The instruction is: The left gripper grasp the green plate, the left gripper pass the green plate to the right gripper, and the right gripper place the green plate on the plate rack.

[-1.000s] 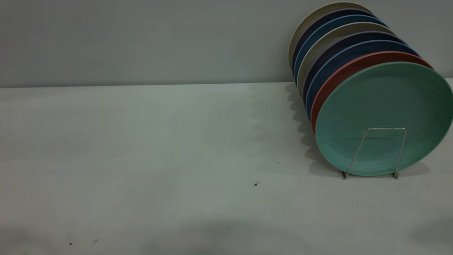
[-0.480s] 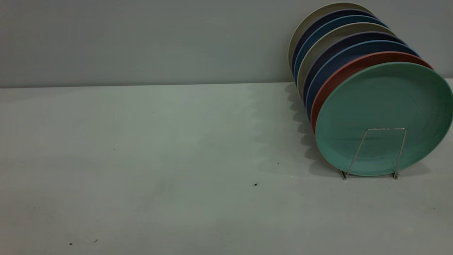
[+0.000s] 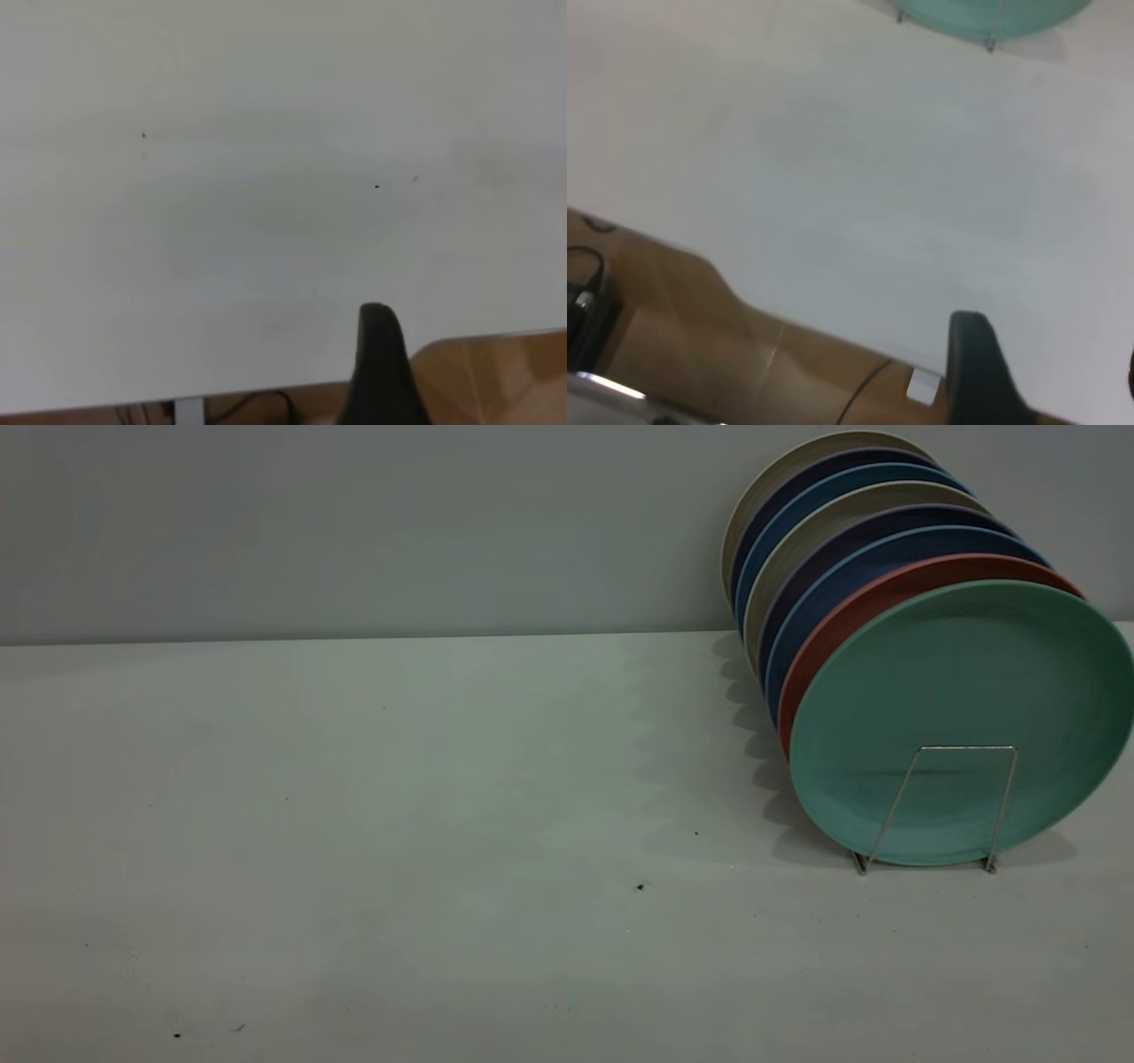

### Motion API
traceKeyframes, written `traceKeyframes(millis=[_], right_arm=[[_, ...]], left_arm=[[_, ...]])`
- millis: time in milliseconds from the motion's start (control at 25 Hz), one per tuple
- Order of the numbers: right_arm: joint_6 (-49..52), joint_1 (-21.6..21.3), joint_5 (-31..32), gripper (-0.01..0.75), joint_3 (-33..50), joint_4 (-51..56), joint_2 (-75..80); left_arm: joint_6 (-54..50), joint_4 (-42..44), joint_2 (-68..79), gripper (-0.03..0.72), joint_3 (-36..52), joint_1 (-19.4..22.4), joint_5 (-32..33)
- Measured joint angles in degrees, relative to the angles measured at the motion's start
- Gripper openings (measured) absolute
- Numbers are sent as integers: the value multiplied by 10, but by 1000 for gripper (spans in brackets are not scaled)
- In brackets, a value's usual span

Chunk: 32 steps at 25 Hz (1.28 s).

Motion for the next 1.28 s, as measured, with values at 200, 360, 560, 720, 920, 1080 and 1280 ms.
traceKeyframes(millis=[200,360,560,720,920,1080,1280], right_arm=[[0,0,-8,421,3,0,-8],[1,0,-8,421,3,0,-18],[1,0,-9,421,3,0,-19],[1,0,-9,421,3,0,-30],[1,0,-9,421,3,1,-36],[8,0,-9,421,3,2,-36],[18,0,-11,421,3,3,-36]], left_arm=[[-1,34,-10,567,9,0,0],[-7,31,-10,567,21,0,-2],[-13,9,-10,567,33,-1,-14],[-13,16,-10,567,33,-11,-16],[-14,16,-10,567,33,-13,-17],[-15,16,-10,567,33,-13,-18],[-15,15,-11,567,33,-13,-18]])
